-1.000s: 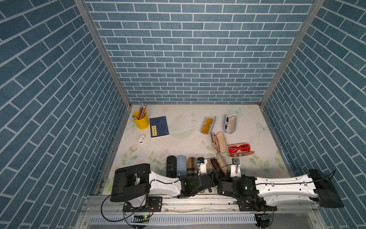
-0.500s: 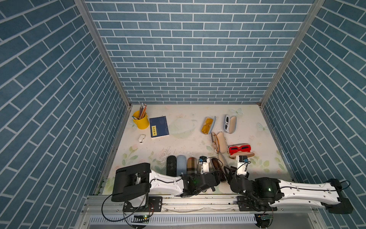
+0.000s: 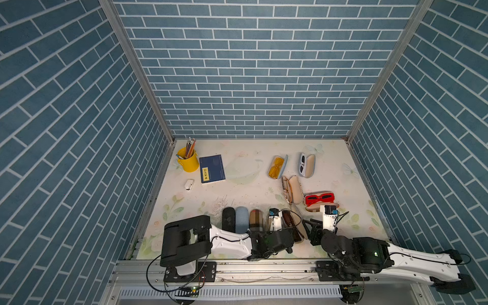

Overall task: Close the glasses case
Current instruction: Close the glasses case at the center of the board.

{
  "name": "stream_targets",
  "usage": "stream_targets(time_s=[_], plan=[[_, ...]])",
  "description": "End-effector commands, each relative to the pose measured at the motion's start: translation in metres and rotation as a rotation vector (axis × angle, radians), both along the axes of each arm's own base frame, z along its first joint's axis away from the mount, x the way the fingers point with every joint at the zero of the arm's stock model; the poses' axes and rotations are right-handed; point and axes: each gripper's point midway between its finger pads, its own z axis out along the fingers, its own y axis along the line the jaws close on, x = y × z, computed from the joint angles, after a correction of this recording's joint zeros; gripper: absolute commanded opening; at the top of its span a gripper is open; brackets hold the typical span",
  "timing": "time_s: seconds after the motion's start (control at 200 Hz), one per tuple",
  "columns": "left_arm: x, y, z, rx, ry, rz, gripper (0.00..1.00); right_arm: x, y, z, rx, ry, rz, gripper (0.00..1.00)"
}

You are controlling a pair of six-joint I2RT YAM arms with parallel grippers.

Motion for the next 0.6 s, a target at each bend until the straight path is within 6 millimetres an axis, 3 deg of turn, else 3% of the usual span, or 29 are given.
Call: stream_targets(time_s=[0.0,0.09,0.195,0.41,0.595], plan=[[0.006,0.001,-0.009,0.041,0.002,0.005,0.39,0.005,0.010,-0.007,-0.061,0.024,0.063,0.39],[0.008,0.003,-0.011,0.046,-0.002,0.012,0.38,0.018,0.014,-0.023,-0.098,0.076,0.071,0.39],[0.011,0.004,-0.012,0.041,-0.003,0.015,0.38,0.030,0.017,-0.020,-0.063,0.074,0.071,0.37],[0.016,0.002,-0.022,0.039,0.008,0.007,0.36,0.039,0.021,-0.029,-0.036,0.102,0.109,0.33],[0.021,-0.001,-0.027,0.041,0.011,0.003,0.31,0.040,0.012,-0.041,-0.005,0.116,0.098,0.27]])
